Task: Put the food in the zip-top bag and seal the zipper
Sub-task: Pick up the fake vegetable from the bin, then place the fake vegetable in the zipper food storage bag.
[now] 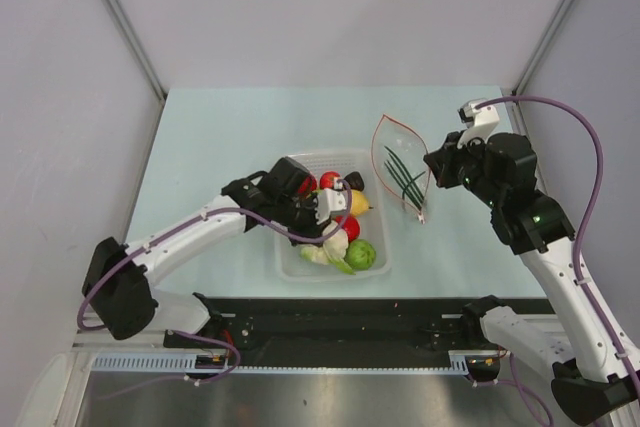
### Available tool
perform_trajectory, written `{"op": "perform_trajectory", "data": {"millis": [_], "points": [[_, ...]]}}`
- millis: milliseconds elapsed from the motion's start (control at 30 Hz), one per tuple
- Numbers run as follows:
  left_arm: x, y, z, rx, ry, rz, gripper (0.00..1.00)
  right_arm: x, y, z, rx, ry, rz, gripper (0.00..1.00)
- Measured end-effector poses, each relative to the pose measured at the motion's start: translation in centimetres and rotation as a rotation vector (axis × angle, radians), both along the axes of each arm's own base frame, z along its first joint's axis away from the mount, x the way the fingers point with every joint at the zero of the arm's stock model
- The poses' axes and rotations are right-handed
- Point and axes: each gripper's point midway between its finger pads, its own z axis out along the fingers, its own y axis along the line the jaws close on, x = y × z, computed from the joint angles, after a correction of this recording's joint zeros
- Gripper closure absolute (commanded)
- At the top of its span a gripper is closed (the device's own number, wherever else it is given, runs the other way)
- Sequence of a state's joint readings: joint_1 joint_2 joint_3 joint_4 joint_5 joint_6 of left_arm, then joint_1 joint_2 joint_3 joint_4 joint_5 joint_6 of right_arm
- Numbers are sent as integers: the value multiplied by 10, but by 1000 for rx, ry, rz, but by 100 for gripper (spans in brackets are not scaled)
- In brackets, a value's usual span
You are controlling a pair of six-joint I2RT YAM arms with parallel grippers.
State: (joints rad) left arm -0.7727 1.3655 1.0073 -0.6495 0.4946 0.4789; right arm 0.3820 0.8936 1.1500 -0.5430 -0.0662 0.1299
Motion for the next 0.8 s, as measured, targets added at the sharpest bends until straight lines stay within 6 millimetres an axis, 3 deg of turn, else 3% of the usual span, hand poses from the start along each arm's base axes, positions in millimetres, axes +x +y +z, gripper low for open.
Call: {"op": "perform_trajectory", "data": {"millis": [67, 233, 400, 533, 600, 667, 733, 800], "points": [[7, 2, 18, -27, -23, 20, 100, -1, 1, -3, -1, 8, 8, 100], [42, -2, 91, -137, -170, 104, 100, -6, 11, -6, 15, 23, 70, 100], [74, -22, 204, -366, -418, 200, 100, -16, 25, -6, 41, 36, 163, 100], [71, -34, 269, -538, -617, 210, 100, -23, 32, -5, 61, 49, 213, 100], [61, -44, 289, -613, -717, 173, 100, -25, 35, -5, 69, 52, 233, 100], [52, -54, 295, -656, -800, 120, 100, -27, 37, -4, 78, 56, 246, 100], [48, -65, 290, -667, -860, 75, 100, -29, 39, -3, 89, 58, 260, 100], [47, -76, 271, -644, -917, 19, 100, -32, 40, -1, 104, 61, 272, 100]]}}
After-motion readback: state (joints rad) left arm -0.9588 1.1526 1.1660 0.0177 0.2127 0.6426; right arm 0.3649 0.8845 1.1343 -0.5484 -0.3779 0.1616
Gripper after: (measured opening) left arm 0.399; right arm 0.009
